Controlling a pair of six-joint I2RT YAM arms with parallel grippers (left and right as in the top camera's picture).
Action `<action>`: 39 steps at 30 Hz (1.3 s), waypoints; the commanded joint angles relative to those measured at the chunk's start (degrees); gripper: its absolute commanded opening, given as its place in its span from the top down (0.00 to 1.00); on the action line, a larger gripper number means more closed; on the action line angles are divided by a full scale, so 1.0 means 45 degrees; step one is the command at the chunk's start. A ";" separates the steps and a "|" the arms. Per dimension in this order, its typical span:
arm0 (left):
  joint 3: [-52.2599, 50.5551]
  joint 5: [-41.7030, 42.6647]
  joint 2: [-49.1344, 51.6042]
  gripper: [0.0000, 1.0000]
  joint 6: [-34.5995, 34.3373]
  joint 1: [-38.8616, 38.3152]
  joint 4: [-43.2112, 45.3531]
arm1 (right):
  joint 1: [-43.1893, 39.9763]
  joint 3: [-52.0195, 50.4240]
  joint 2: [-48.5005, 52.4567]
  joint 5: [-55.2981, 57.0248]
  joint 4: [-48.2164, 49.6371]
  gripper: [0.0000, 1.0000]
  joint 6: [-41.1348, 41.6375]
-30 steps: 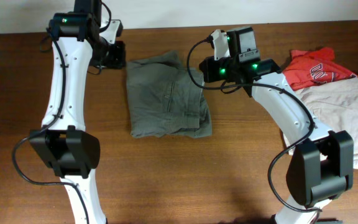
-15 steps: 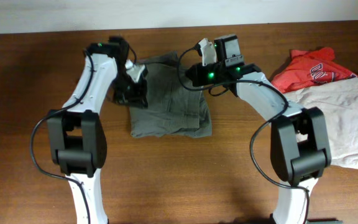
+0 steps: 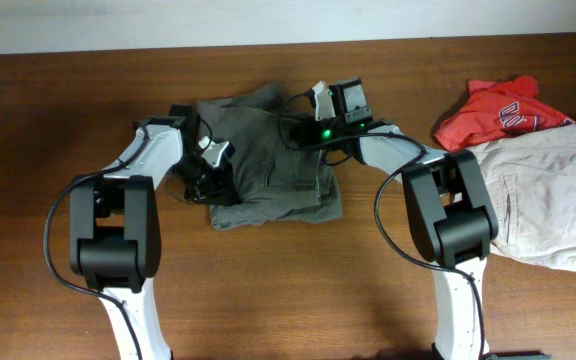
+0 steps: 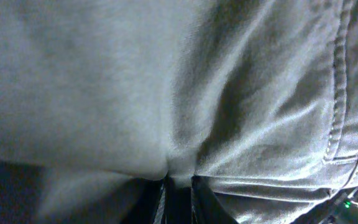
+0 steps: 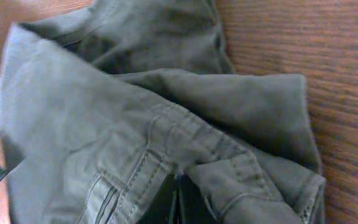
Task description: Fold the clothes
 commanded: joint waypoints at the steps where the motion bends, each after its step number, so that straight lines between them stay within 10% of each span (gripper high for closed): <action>1: -0.1239 -0.2001 0.0811 0.85 0.0306 0.0005 -0.0199 | -0.0447 0.0015 0.0335 0.1209 0.0141 0.96 0.0811; 14: -0.0704 -0.1345 0.0078 0.74 0.0544 0.0665 -0.0559 | -0.2409 0.0753 0.0000 -0.2851 0.0767 0.96 0.0869; 28: 0.3075 -0.2448 -0.4056 0.02 0.0097 0.1418 -0.1379 | -0.2739 0.0879 -0.6256 -0.0971 -0.6742 0.96 -0.0918; 39: 0.2419 -0.1792 -0.1996 0.01 0.0107 0.2025 -0.0962 | -0.2739 0.0874 -1.1380 0.2361 -1.0778 0.95 -0.2215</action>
